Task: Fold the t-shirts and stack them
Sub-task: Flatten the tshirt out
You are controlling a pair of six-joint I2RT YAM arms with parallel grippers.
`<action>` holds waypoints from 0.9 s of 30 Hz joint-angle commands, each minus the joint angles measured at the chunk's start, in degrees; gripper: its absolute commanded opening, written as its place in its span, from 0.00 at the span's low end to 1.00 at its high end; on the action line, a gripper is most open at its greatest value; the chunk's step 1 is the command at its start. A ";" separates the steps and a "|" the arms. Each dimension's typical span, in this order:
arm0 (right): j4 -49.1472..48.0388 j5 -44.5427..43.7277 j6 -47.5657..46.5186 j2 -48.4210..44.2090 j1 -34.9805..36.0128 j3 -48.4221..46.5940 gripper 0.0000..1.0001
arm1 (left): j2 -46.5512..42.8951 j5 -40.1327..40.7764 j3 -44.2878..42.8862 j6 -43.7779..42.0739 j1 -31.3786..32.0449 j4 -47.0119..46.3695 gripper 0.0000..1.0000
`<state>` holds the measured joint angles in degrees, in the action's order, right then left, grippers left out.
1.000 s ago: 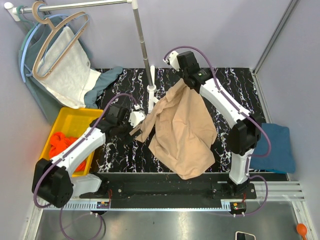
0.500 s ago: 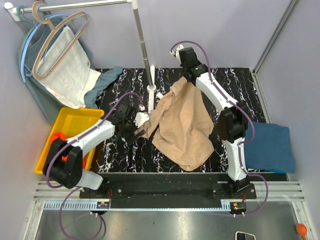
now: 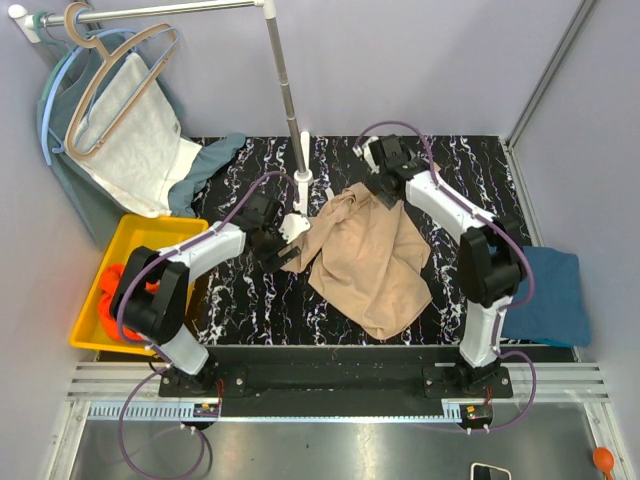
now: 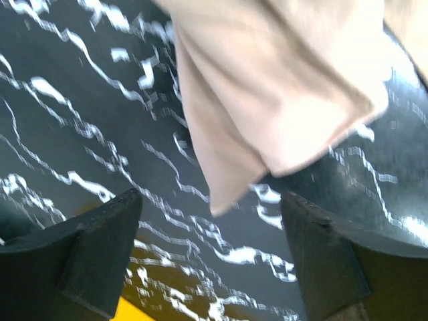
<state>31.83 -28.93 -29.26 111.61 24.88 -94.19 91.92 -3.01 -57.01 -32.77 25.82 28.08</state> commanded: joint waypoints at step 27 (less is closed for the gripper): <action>15.53 37.07 11.33 -27.85 9.13 29.15 1.00 | 4.77 -4.39 -2.75 0.52 0.28 -2.06 0.00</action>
<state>45.67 0.84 -17.28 86.06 32.95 -66.52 99.85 -9.93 -59.51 -32.69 25.93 25.45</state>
